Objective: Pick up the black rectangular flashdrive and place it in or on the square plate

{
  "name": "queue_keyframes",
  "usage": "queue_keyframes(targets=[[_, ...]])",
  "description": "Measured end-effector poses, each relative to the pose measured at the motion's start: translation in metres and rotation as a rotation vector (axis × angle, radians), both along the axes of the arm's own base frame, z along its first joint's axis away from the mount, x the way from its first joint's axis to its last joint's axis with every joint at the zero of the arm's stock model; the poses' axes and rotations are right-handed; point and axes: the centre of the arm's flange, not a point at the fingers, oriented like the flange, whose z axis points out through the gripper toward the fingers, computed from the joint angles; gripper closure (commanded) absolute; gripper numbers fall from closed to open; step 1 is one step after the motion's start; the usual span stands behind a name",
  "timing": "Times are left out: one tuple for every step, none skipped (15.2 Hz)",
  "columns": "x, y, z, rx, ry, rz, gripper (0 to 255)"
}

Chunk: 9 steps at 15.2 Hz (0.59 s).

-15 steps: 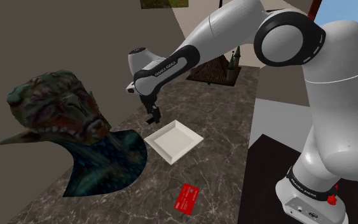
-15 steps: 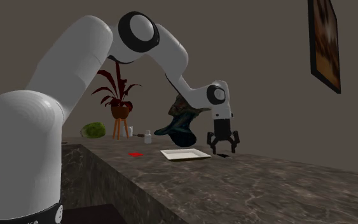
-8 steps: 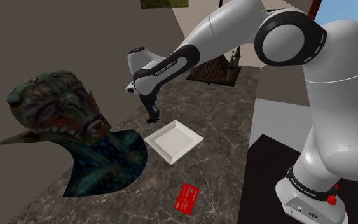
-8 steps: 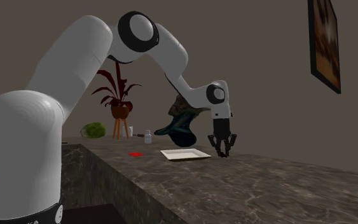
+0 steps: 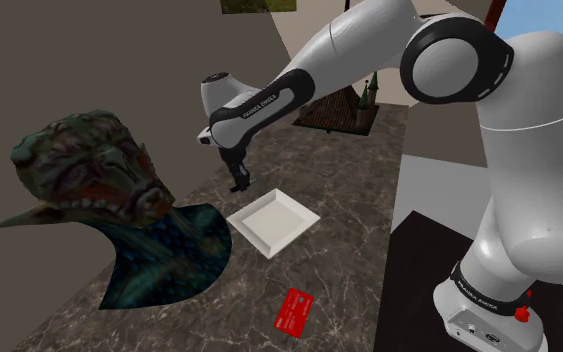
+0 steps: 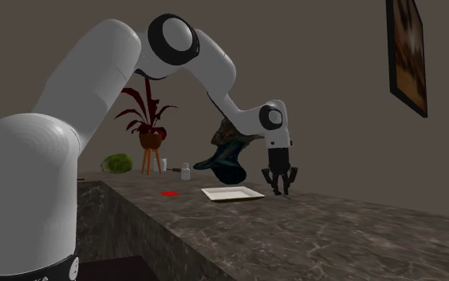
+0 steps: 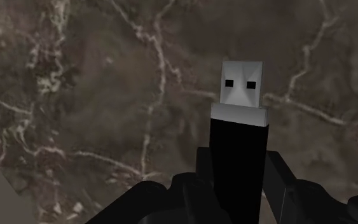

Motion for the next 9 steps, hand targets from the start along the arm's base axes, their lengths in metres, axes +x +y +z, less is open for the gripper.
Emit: queue_keyframes(targets=[[0.0,0.0,0.003,0.0,0.001,0.0,255],[0.0,0.0,0.007,-0.001,0.003,-0.001,255],[-0.001,-0.001,0.012,-0.002,0.004,-0.001,255],[-0.001,-0.001,0.017,-0.002,0.005,-0.001,255],[-0.002,-0.001,0.021,-0.002,0.005,-0.001,255],[-0.001,-0.001,0.026,-0.002,0.005,-0.001,255],[-0.001,-0.001,0.031,-0.002,0.005,-0.002,255],[-0.001,0.0,0.037,-0.002,0.005,-0.001,255],[-0.001,-0.001,0.042,-0.002,0.005,-0.001,255]])
